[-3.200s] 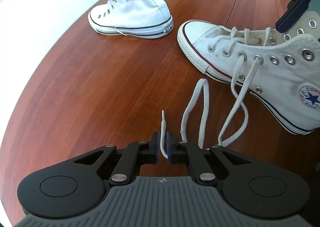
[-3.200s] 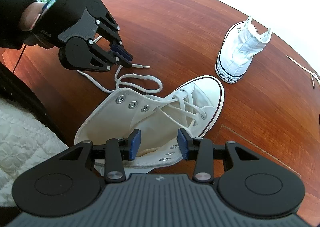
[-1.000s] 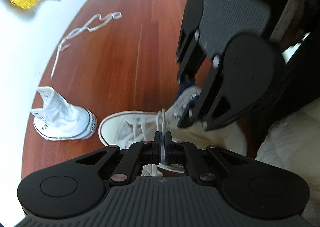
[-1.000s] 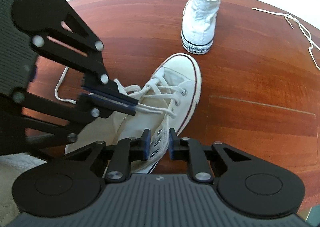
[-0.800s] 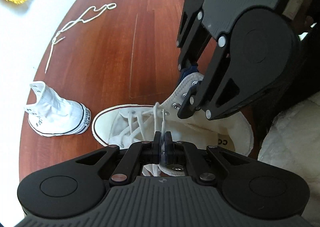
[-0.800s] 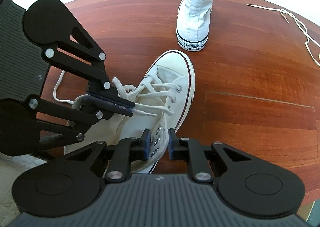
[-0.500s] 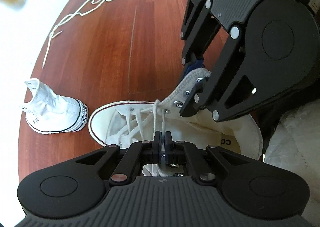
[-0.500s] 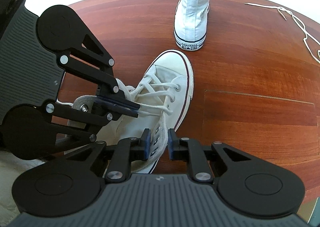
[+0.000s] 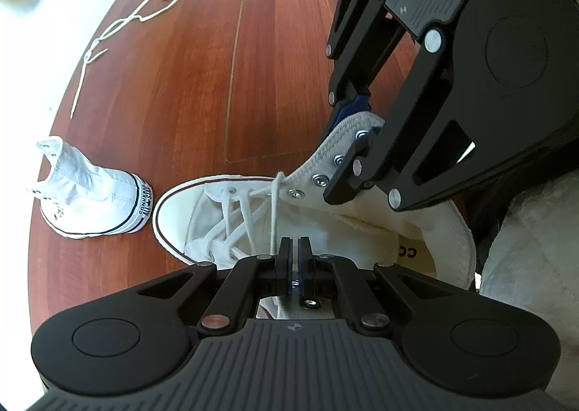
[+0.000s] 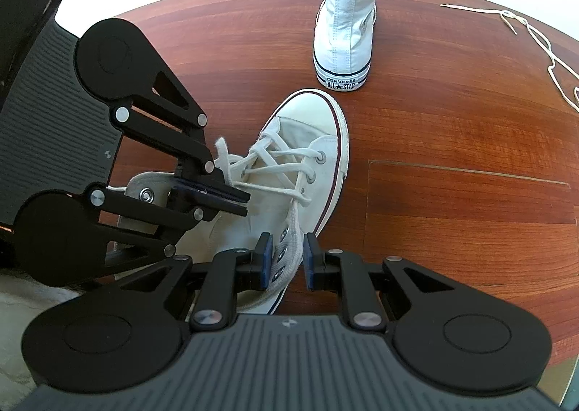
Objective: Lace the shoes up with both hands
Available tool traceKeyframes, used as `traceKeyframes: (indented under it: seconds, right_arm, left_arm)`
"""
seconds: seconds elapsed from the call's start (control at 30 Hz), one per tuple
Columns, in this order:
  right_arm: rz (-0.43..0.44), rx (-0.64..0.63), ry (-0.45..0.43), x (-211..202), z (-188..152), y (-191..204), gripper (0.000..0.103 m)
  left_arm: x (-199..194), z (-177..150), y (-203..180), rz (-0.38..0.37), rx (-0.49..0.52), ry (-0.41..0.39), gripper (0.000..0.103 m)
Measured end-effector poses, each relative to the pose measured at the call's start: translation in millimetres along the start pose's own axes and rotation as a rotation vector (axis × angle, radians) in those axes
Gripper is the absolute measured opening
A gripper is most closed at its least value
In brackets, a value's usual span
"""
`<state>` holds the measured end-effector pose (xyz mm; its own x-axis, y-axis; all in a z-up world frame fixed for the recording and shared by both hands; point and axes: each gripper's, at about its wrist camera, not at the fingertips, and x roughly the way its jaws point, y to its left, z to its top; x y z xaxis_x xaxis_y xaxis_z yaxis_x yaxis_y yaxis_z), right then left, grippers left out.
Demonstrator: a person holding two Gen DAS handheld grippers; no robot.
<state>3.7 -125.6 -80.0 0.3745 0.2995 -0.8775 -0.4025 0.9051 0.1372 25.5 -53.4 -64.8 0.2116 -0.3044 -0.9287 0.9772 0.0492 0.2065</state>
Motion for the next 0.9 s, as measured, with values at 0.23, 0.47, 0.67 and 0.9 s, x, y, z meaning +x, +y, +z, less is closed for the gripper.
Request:
traceKeyframes:
  seconds: [0.23,0.47,0.67,0.9]
  right_arm:
    - [-0.001,-0.009,0.002,-0.1,0.9,1.3,0.019]
    - [0.001,-0.027,0.002,-0.3,3.0,3.1,0.019]
    - [0.005,-0.028,0.002,-0.8,3.1,3.2,0.019]
    - [0.008,-0.022,-0.004,-0.9,2.1,3.4,0.019]
  left_arm:
    - [-7.8,-3.6,-0.5,0.014,-0.007,-0.02,0.003]
    - [-19.8,-8.7,4.7,0.005,-0.013,-0.039,0.007]
    - [-27.9,-7.2,5.5,0.032,0.036,-0.063,0.031]
    - [-30.1,-10.4,11.9,0.007,0.123,-0.058,0.032]
